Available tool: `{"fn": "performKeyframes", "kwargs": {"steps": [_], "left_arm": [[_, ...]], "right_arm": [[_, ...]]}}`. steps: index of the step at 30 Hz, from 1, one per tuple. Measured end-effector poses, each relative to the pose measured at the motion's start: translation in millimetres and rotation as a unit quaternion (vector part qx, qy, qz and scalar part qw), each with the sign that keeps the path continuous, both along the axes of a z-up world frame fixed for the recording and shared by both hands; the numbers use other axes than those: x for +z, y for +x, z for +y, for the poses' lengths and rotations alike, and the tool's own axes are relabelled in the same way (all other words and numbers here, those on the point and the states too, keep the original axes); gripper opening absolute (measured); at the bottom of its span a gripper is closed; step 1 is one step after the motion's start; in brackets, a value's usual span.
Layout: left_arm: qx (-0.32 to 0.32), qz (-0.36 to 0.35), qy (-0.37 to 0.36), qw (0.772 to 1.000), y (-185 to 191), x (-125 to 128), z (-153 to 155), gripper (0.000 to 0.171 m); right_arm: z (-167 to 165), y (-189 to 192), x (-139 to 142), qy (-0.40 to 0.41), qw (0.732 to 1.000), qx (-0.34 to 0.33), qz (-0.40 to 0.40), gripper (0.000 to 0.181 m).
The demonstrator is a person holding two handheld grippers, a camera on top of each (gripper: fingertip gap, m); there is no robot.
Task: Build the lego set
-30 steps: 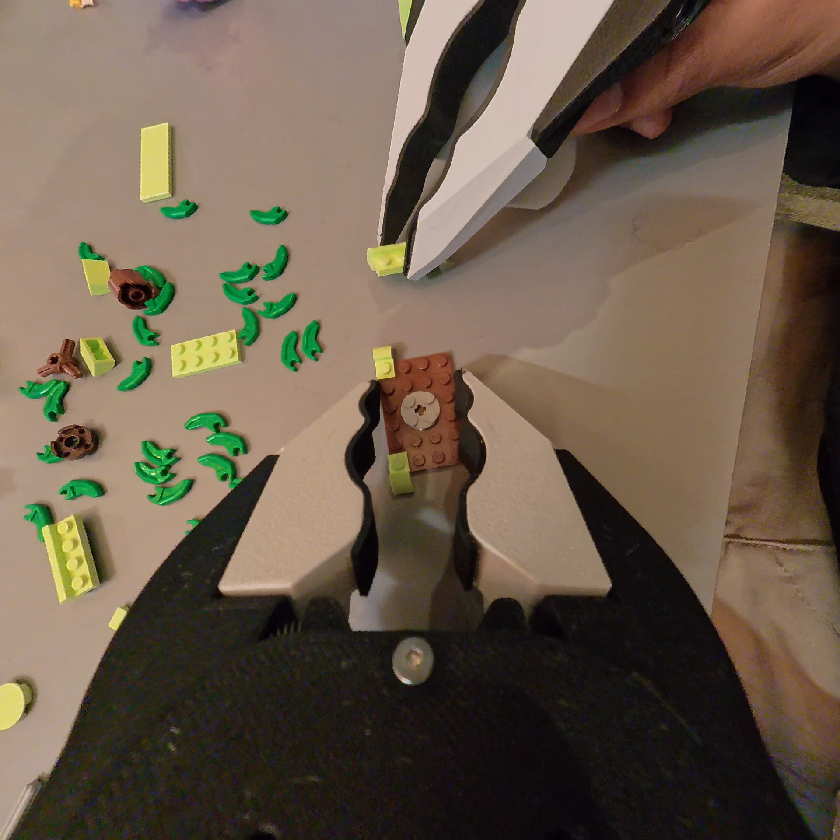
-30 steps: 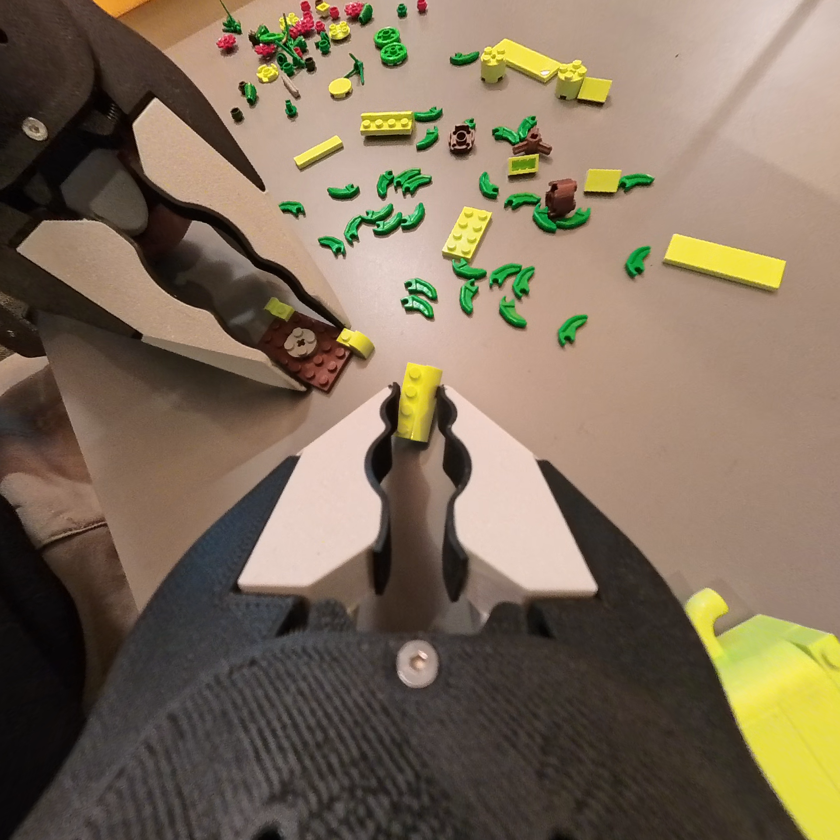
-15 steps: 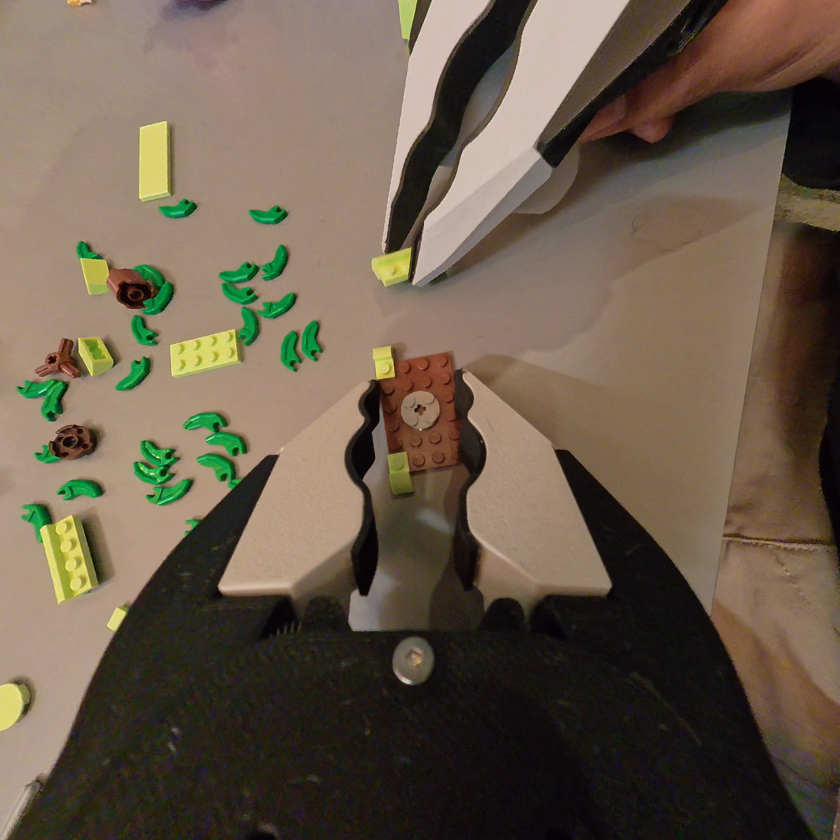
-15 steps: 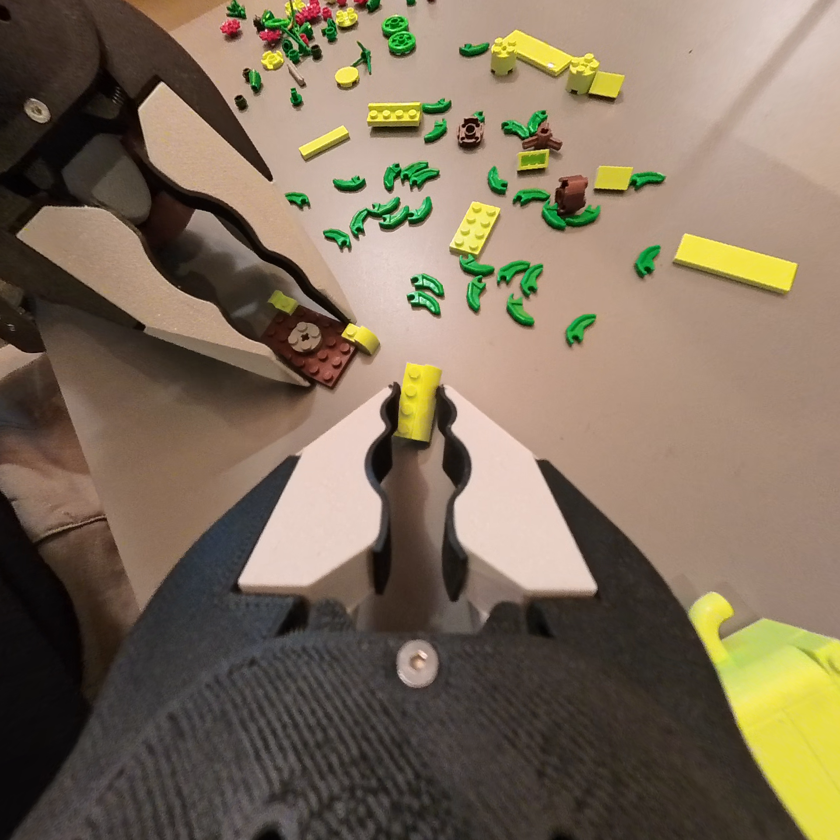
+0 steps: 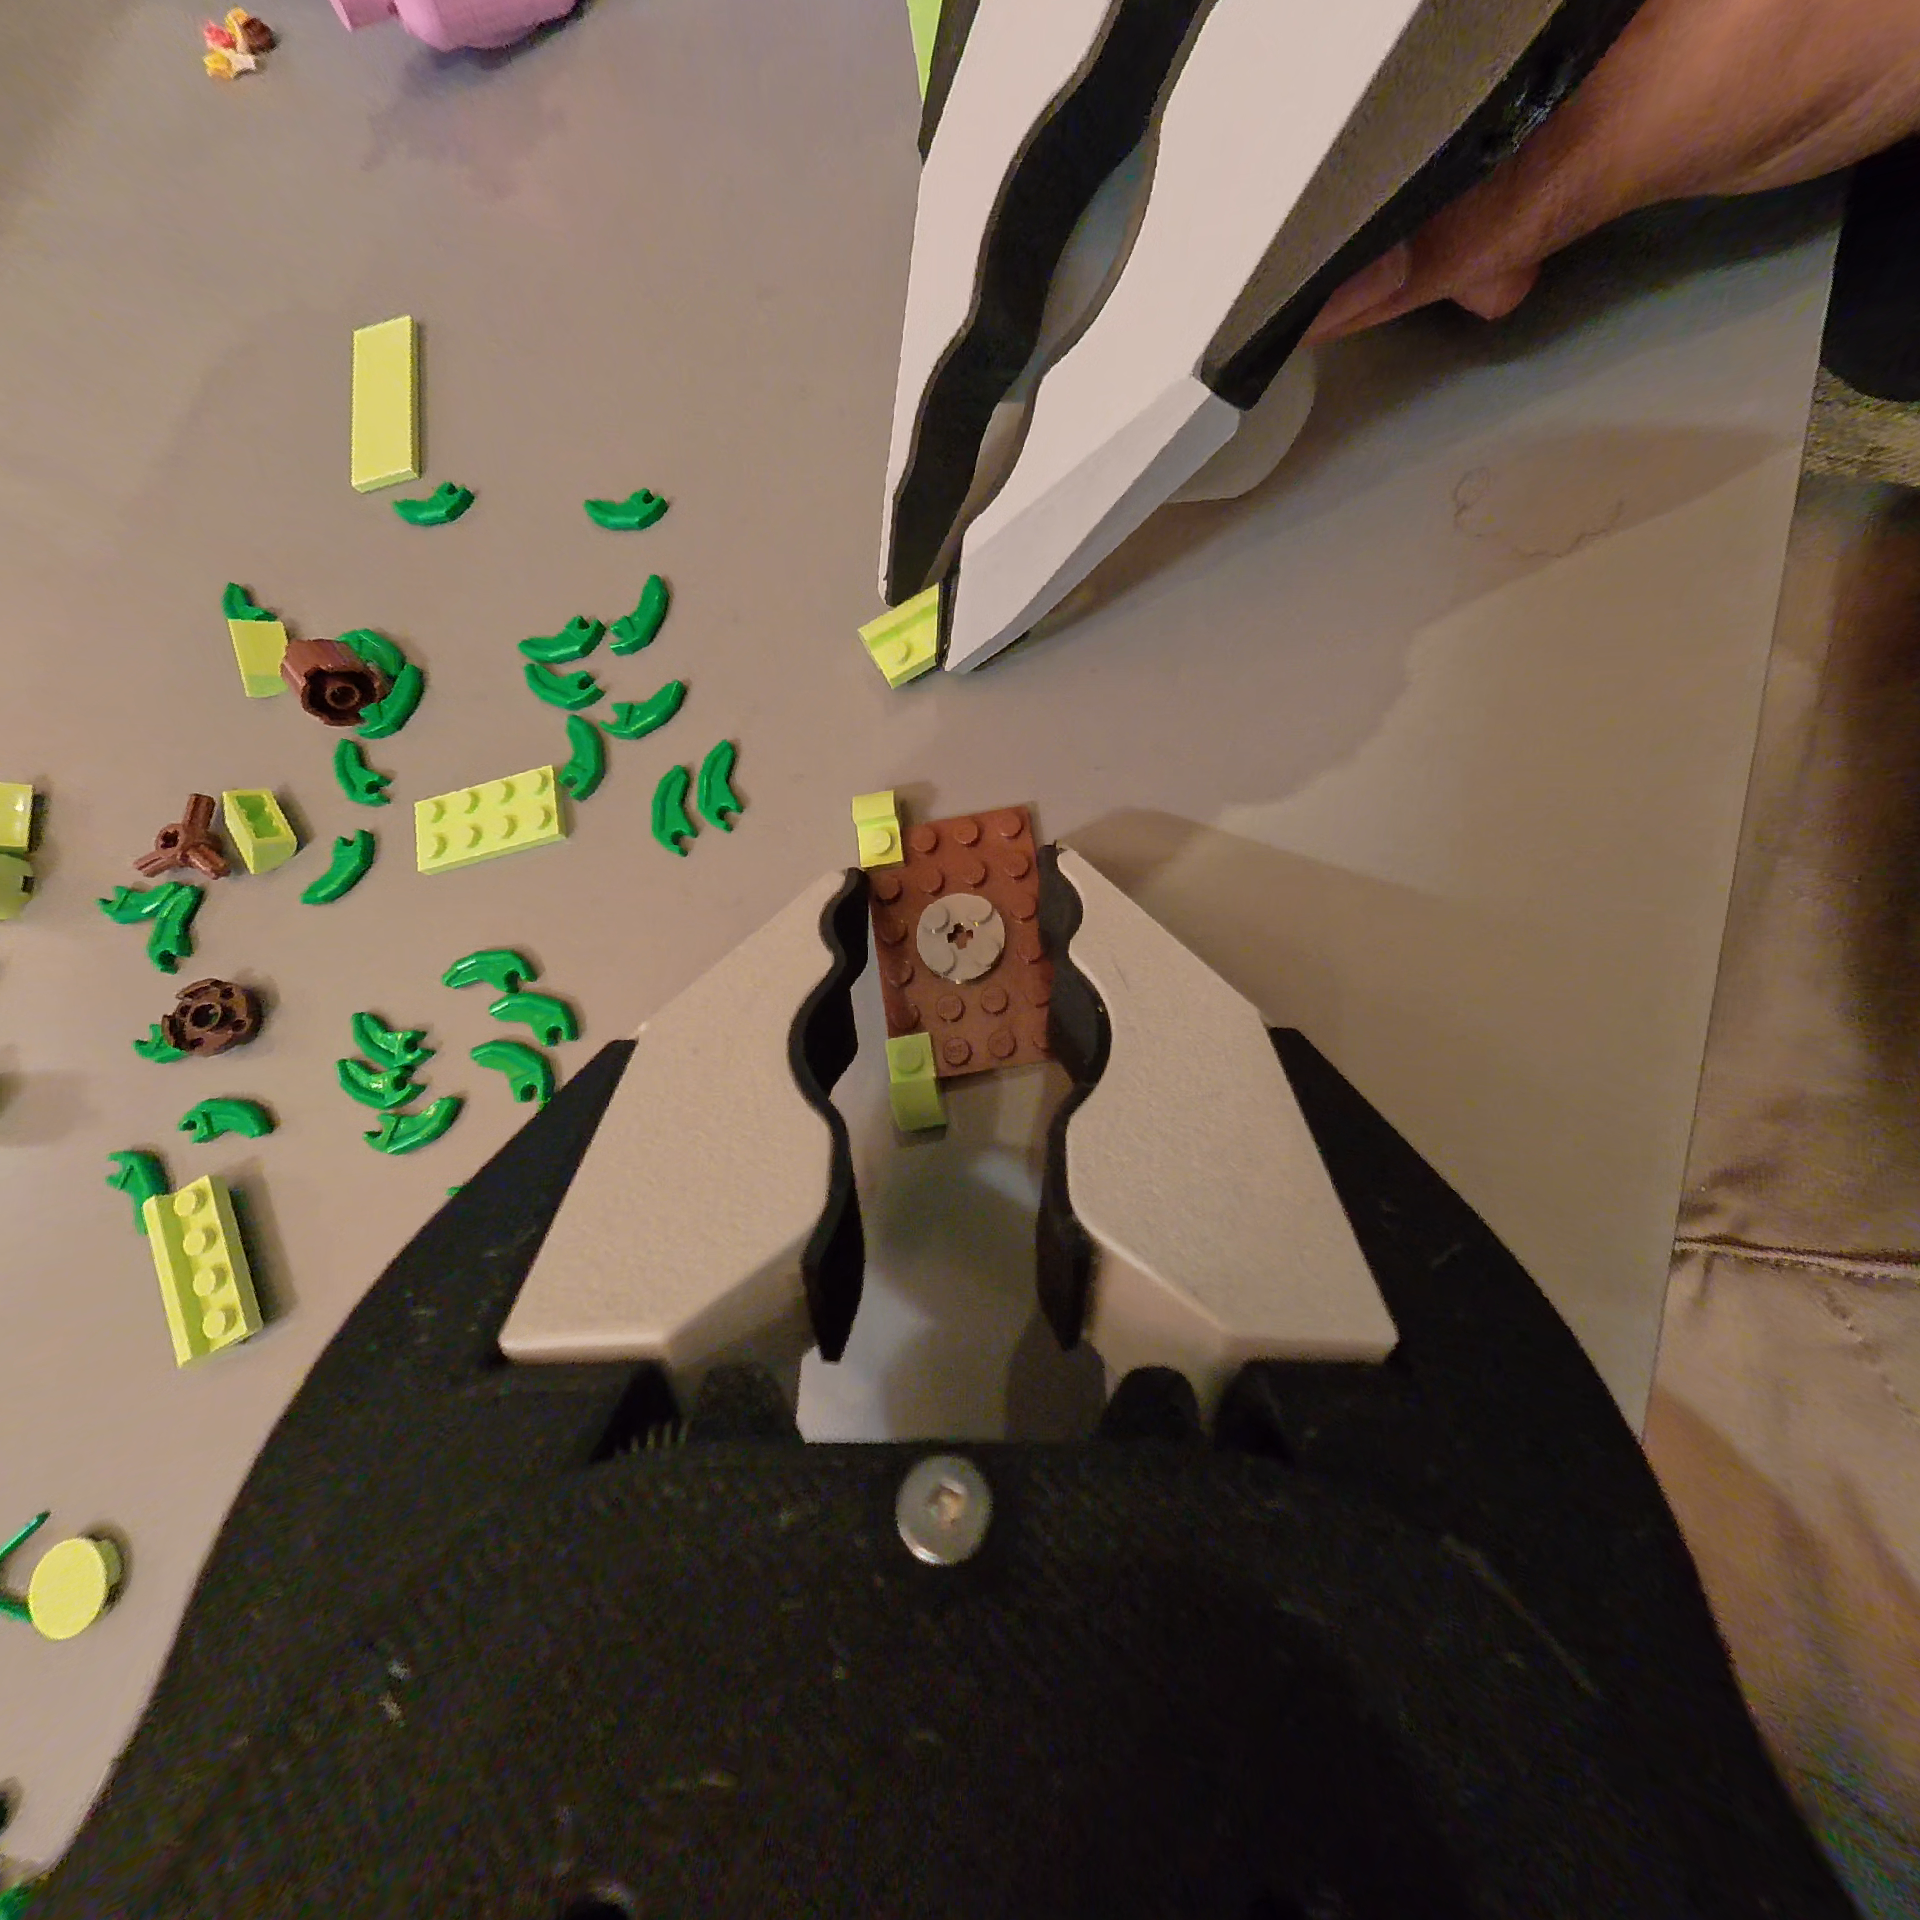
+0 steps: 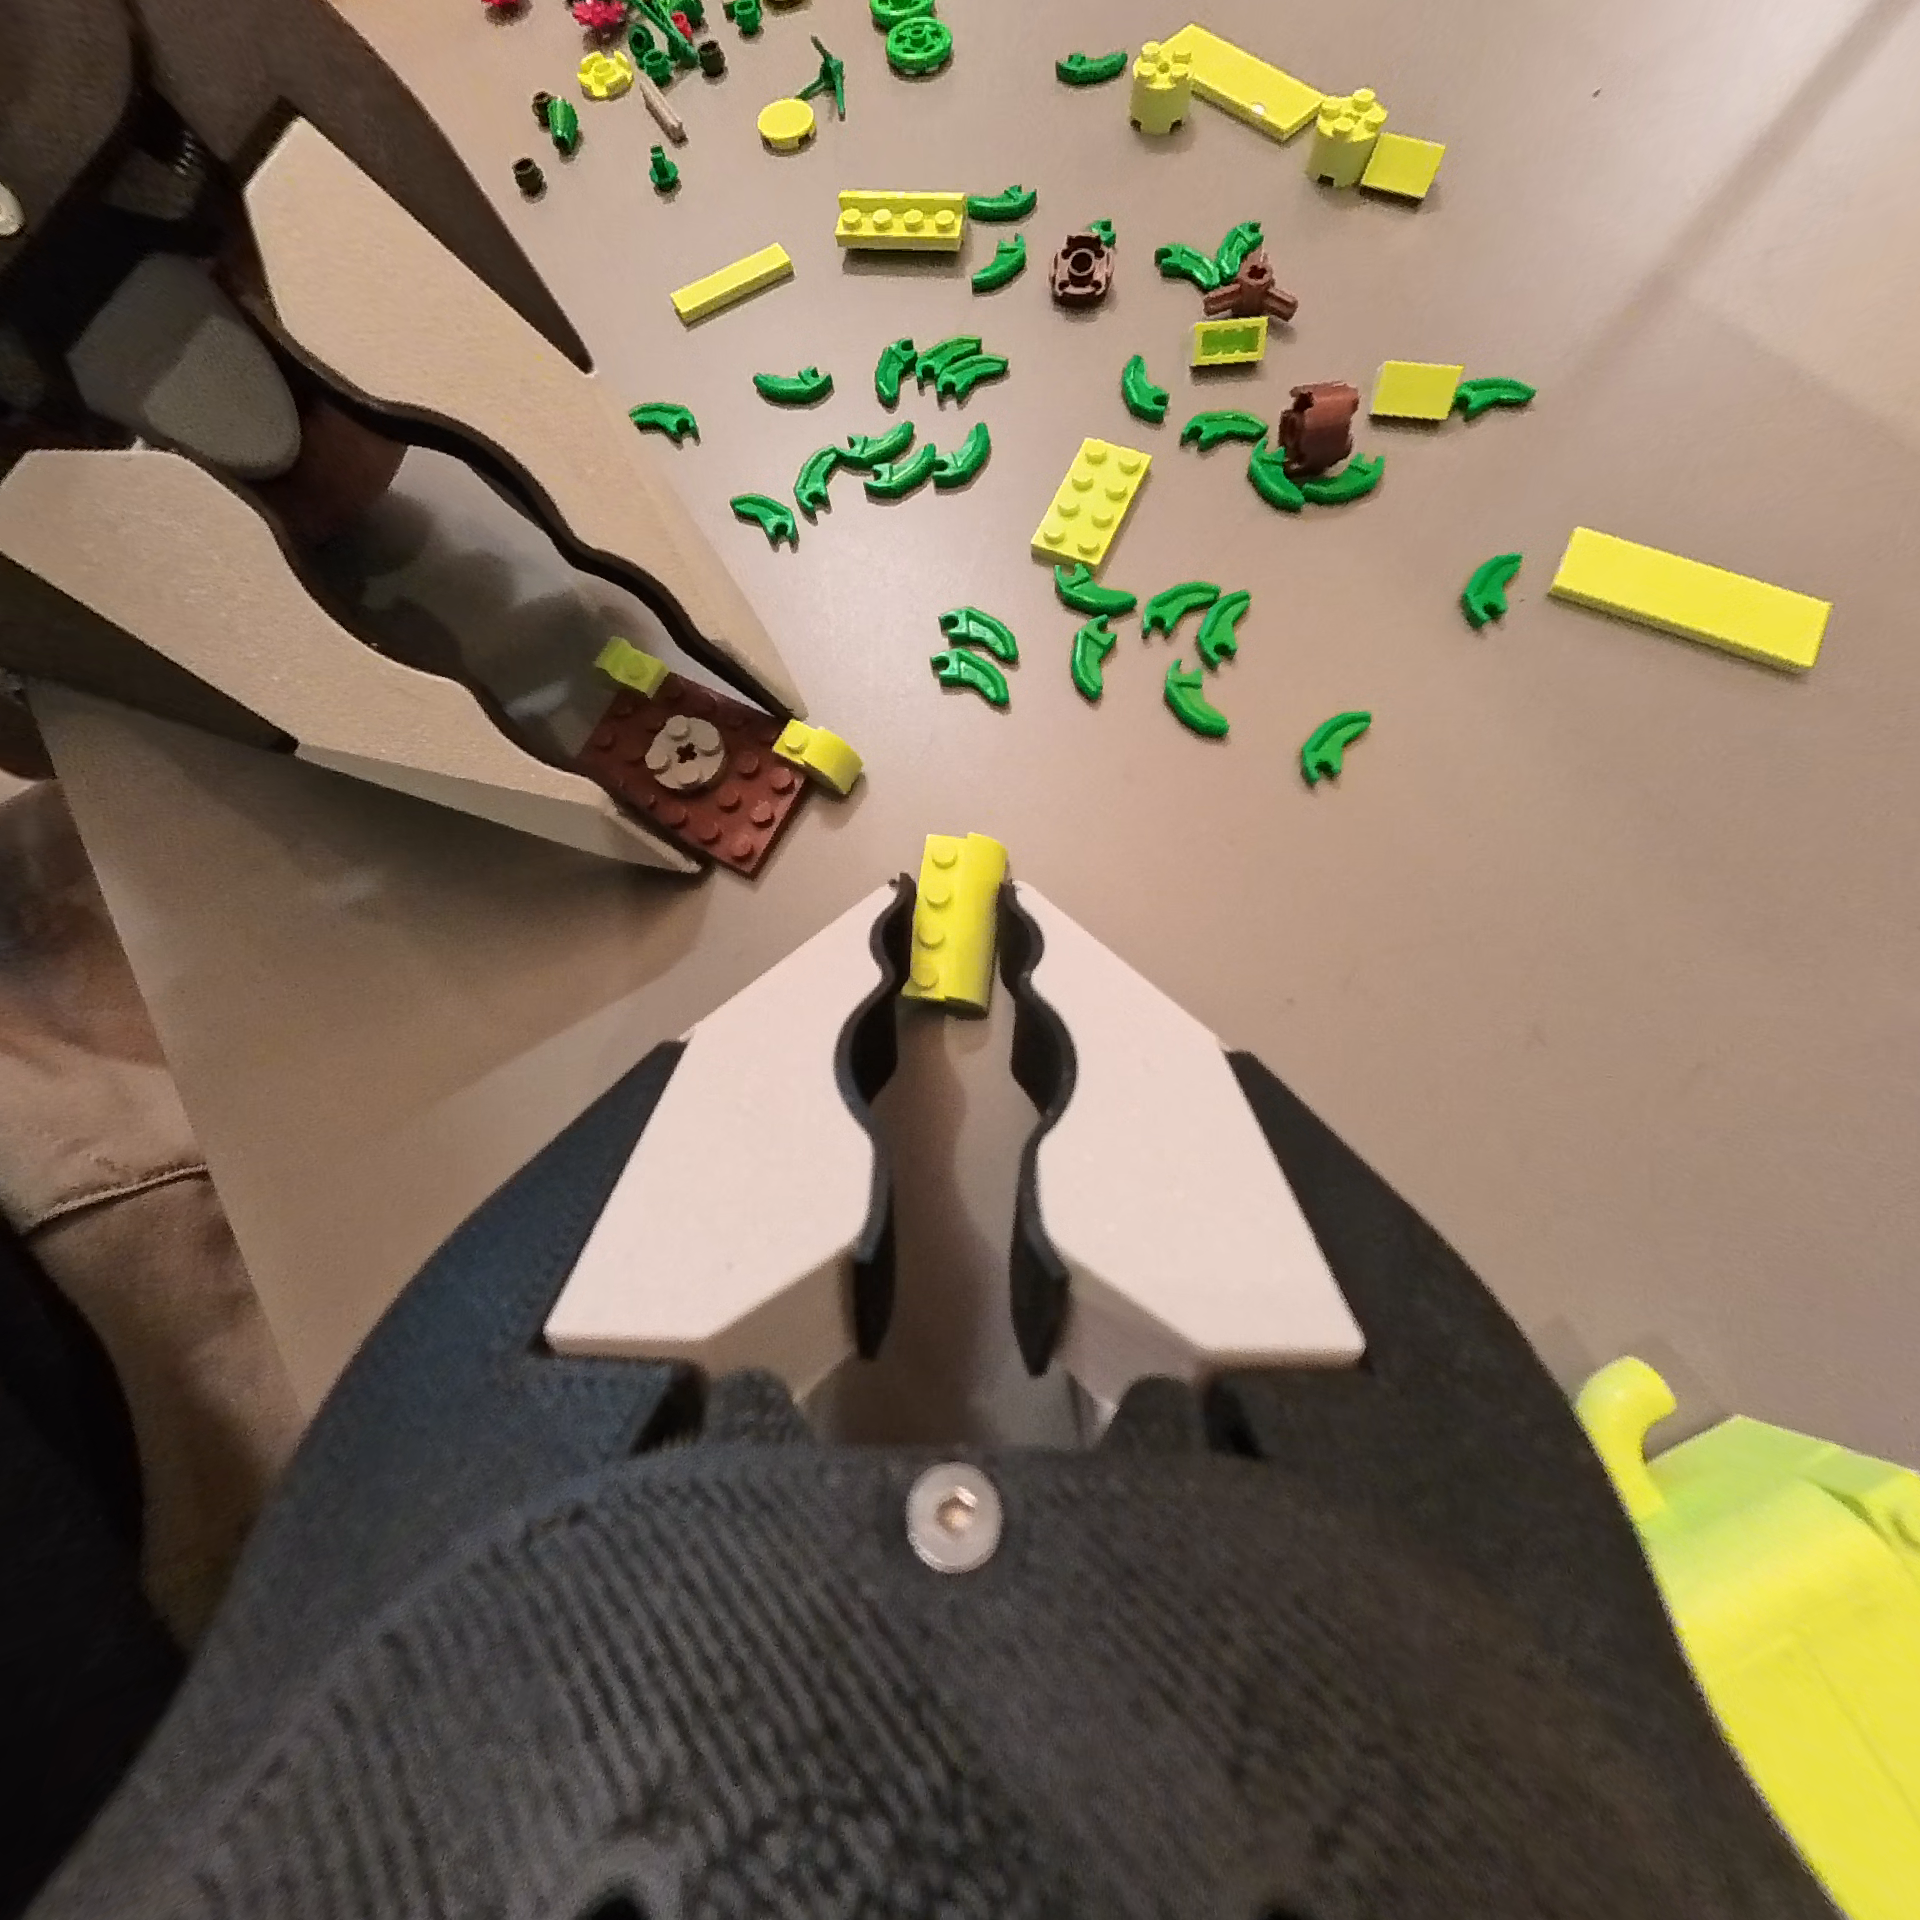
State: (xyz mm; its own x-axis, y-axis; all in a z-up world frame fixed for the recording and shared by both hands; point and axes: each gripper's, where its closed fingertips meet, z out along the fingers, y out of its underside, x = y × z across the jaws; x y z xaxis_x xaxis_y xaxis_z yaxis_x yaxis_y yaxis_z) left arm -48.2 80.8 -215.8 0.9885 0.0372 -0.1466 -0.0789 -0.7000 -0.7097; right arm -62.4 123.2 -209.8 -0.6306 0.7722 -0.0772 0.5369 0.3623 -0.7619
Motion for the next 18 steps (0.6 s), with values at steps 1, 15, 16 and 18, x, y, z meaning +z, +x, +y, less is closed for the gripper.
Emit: {"fn": "performKeyframes", "kwargs": {"steps": [1, 15, 16, 18], "left_arm": [[0.0, -0.001, 0.0, 1.0, 0.0, -0.1, 0.0, 0.033], [0.001, 0.009, 0.001, 1.0, -0.3, 0.3, 0.0, 0.034], [0.003, 0.01, 0.0, 1.0, -0.9, 0.2, 0.1, 0.034], [0.016, 0.008, 0.0, 1.0, -4.9, -0.1, 0.0, 0.034]], "right_arm": [[-0.2, 0.0, 0.1, 0.0, 1.0, 0.0, 0.0, 0.015], [-4.5, 2.9, 7.1, -0.037, 0.999, 0.007, -0.002, 0.014], [-4.1, 2.8, 8.3, -0.043, 0.999, 0.006, -0.002, 0.014], [-3.8, 2.7, 9.6, -0.049, 0.999, 0.005, -0.002, 0.014]]}}
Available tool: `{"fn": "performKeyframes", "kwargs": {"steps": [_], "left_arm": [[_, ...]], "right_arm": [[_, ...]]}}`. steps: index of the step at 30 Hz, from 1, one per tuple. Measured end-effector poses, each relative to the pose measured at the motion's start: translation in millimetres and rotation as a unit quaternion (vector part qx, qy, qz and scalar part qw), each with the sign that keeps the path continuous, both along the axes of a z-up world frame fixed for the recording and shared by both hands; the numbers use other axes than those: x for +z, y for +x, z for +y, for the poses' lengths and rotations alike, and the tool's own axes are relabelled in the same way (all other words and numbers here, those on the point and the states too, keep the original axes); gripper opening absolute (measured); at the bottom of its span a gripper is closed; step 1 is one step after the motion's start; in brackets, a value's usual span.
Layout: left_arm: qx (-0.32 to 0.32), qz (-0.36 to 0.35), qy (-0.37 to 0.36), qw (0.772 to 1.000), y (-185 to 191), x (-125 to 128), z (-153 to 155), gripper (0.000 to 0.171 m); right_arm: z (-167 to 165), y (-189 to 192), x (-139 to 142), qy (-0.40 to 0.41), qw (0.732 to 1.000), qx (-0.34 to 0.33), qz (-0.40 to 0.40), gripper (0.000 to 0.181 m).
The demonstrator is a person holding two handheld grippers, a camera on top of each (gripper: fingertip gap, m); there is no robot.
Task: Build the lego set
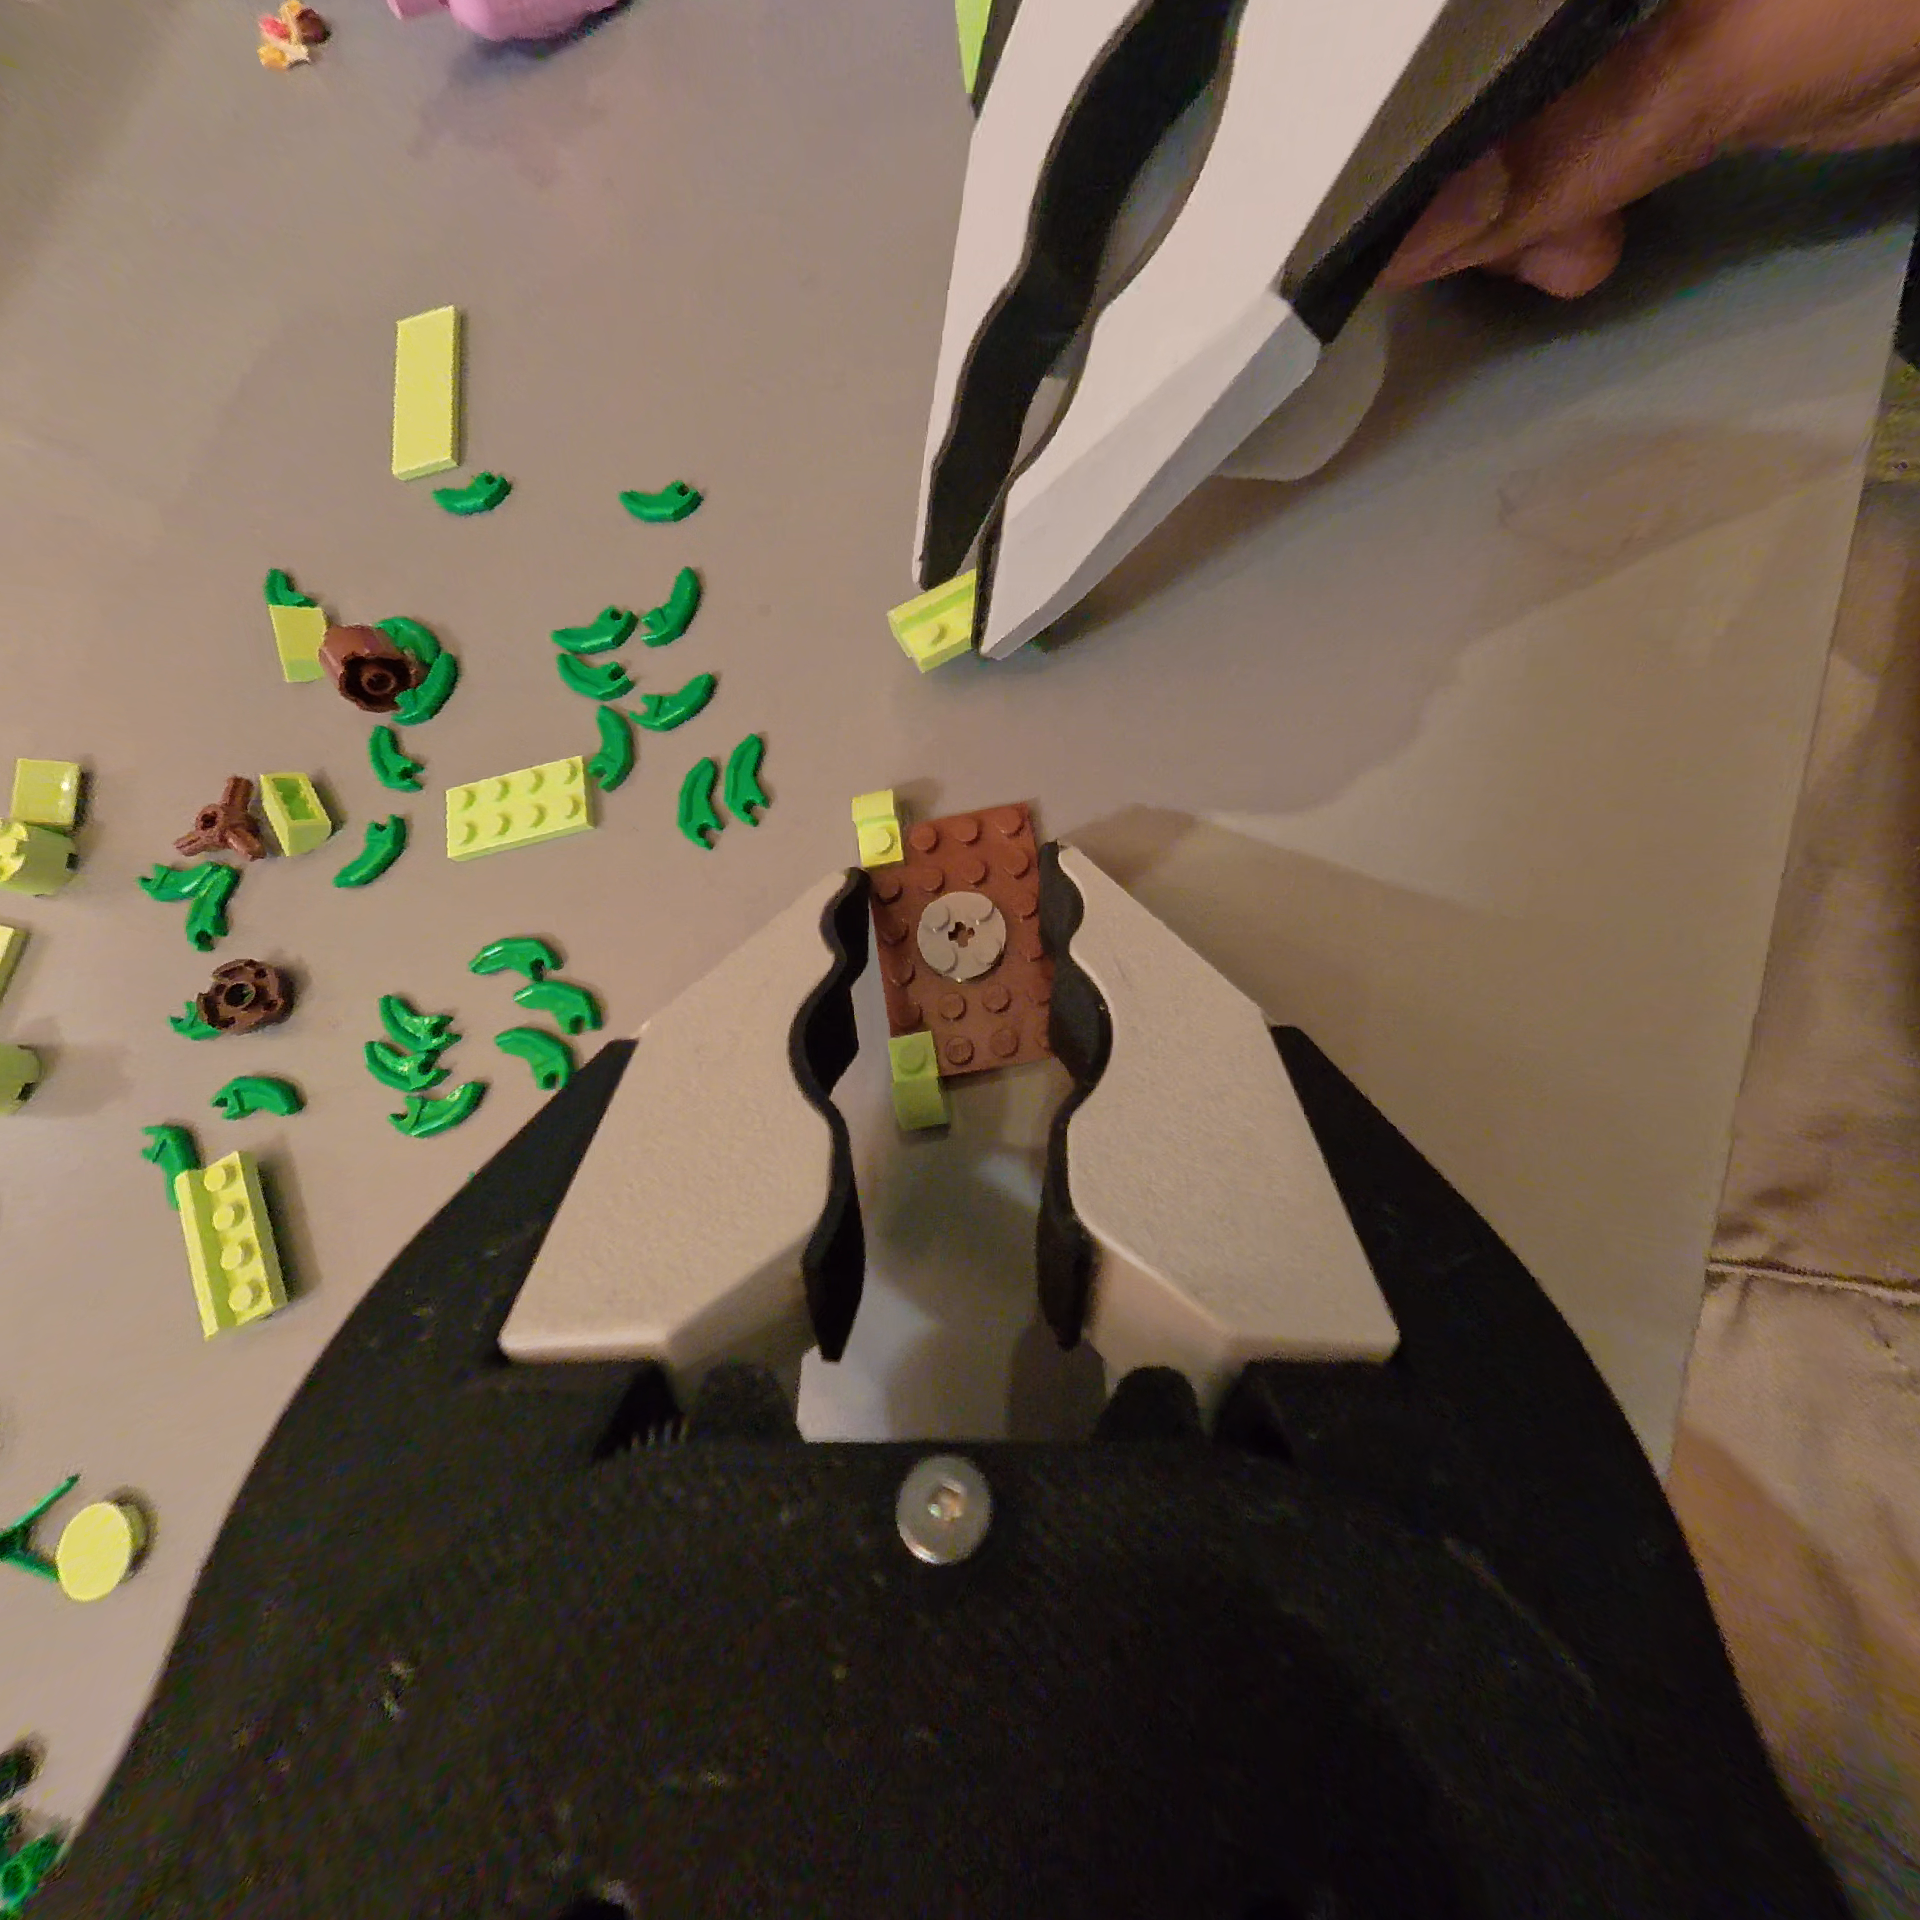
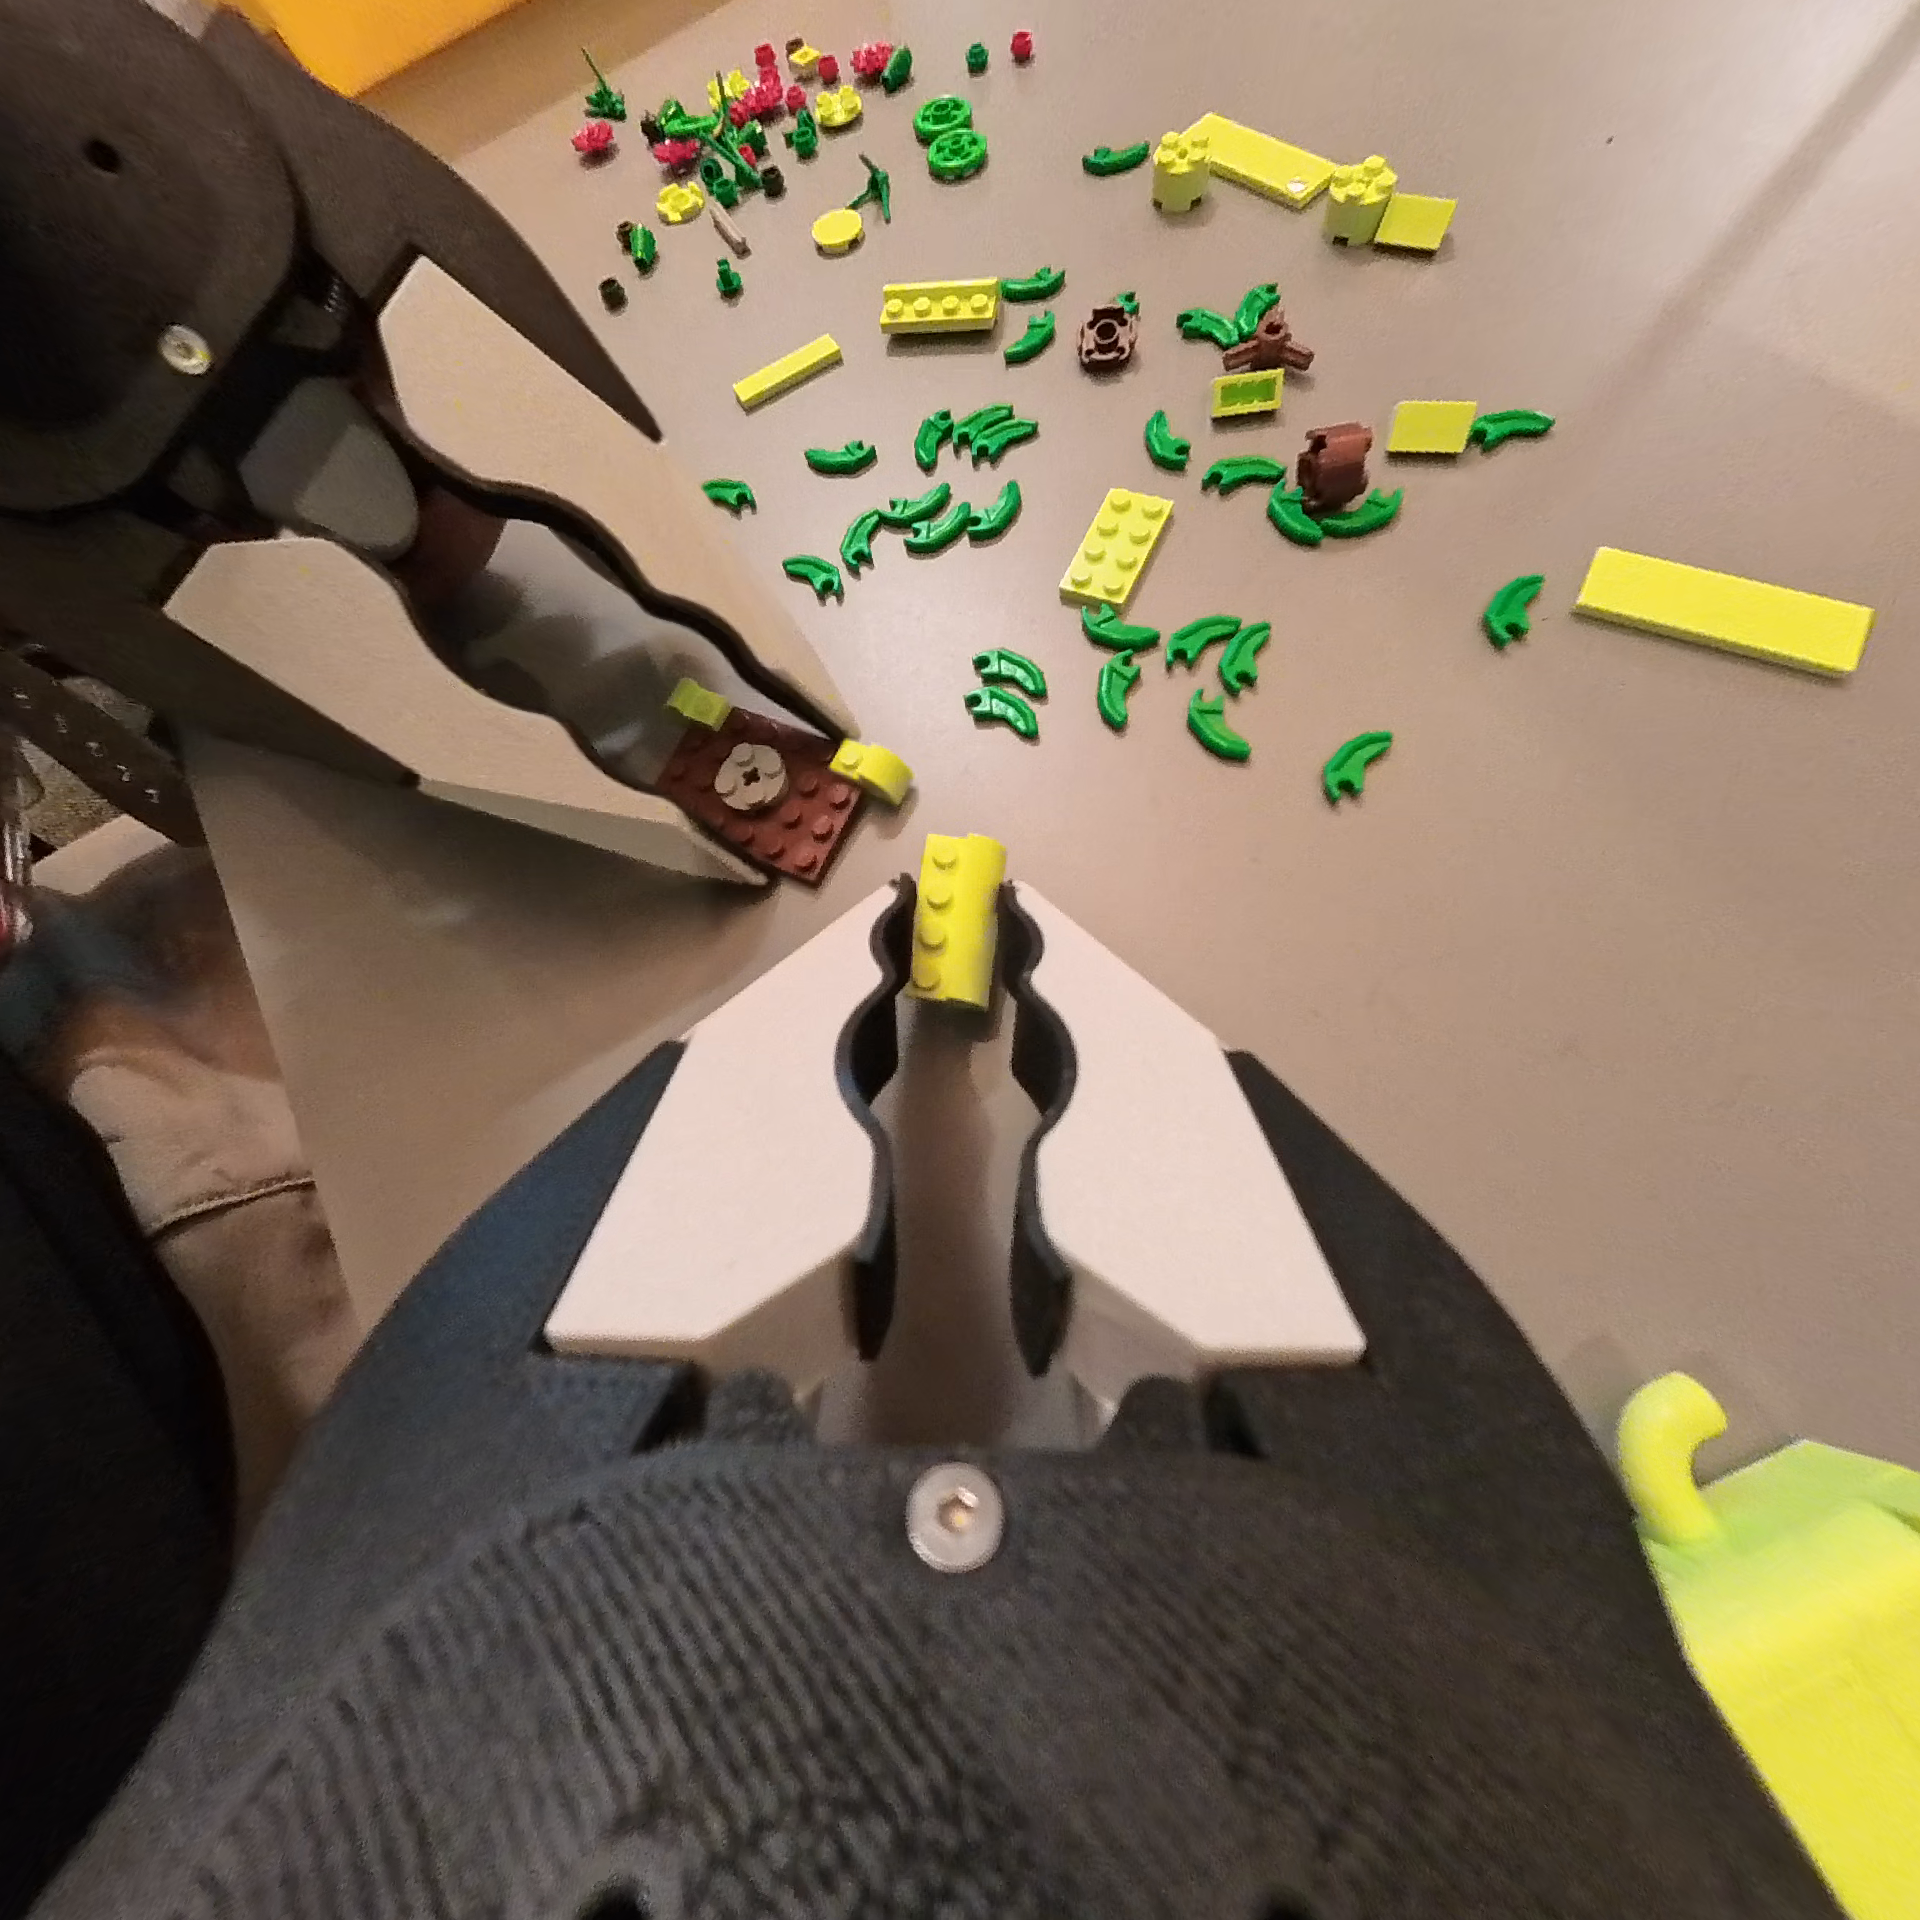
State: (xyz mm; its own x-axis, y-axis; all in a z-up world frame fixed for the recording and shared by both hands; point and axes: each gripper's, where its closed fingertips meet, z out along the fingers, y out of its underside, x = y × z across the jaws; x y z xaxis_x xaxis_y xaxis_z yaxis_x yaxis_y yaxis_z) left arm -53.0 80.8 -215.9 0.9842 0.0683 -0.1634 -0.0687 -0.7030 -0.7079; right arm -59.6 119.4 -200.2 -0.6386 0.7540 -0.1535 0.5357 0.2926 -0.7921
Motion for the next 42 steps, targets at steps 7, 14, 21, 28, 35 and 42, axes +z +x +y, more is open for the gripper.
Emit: {"fn": "performKeyframes", "kwargs": {"steps": [7, 14, 21, 28, 35, 42], "left_arm": [[-0.001, -0.03, -0.001, 1.0, 0, -1, 0, 0.035], [0.005, -0.031, 0.0, 1.0, -2, -1, 0, 0.04], [0.026, 0.007, 0.006, 1.0, -8, 2, -1, 0.052], [0.027, -0.005, 0.016, 0.999, -8, 5, -2, 0.067], [0.026, -0.069, 0.052, 0.996, -7, 14, -3, 0.071], [0.015, -0.098, 0.035, 0.995, 1, 8, -7, 0.068]], "right_arm": [[-6, 3, -3, 0.018, 1.0, 0.014, 0.004, 0.014], [-24, 6, 5, -0.02, 1.0, 0.015, 0.002, 0.014], [-22, 3, -6, 0.015, 1.0, -0.017, -0.012, 0.014], [-16, -1, 0, -0.027, 0.999, -0.039, -0.021, 0.014], [-11, 2, -2, -0.044, 0.996, -0.071, -0.041, 0.014], [-19, 5, -3, -0.059, 0.993, -0.08, -0.058, 0.014]]}}
